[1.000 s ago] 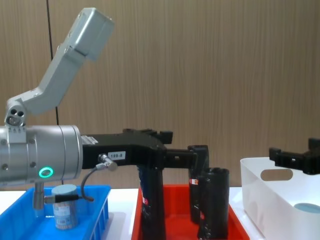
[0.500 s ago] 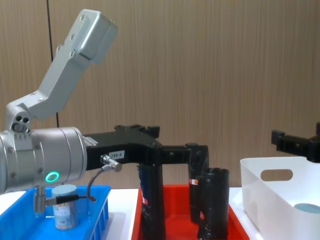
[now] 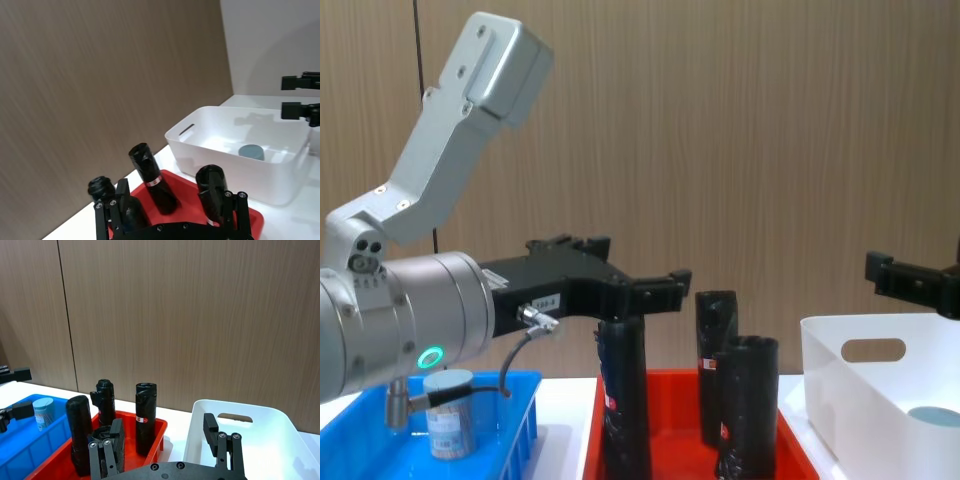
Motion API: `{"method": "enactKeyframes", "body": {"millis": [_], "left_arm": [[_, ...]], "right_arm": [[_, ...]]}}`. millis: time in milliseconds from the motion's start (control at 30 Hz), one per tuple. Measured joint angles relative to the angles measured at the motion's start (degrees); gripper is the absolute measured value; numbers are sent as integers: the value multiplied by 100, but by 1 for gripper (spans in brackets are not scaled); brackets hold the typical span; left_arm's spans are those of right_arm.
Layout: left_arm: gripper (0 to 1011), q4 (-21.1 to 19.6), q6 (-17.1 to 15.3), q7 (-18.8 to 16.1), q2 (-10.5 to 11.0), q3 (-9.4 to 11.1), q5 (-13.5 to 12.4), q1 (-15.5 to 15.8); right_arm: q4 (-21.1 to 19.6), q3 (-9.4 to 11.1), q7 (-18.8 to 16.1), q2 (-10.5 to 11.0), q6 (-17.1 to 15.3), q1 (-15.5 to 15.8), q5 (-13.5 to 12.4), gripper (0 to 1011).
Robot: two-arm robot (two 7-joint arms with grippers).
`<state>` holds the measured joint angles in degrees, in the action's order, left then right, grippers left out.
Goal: Pick the cotton swabs from the blue box and place them into the white box.
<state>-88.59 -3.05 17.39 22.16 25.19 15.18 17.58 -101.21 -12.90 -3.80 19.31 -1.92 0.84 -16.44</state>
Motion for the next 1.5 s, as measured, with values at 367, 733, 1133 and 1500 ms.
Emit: {"method": "enactKeyframes", "body": {"millis": [367, 733, 1133, 1500], "left_arm": [[1004, -233, 114, -858, -14, 45, -192, -209], [1004, -424, 211, -1543, -26, 81, -347, -371], [1004, -462, 231, -1676, -27, 87, -375, -403], [1004, -462, 231, -1677, -27, 85, -375, -400]], "right_arm": [[-2, -4, 0, 2, 0, 0, 0, 1002], [-2, -4, -3, 2, -3, 0, -2, 1002], [-1, -4, -3, 2, -4, 0, -2, 1001], [2, 0, -16, 2, -7, -3, -8, 1002]]}}
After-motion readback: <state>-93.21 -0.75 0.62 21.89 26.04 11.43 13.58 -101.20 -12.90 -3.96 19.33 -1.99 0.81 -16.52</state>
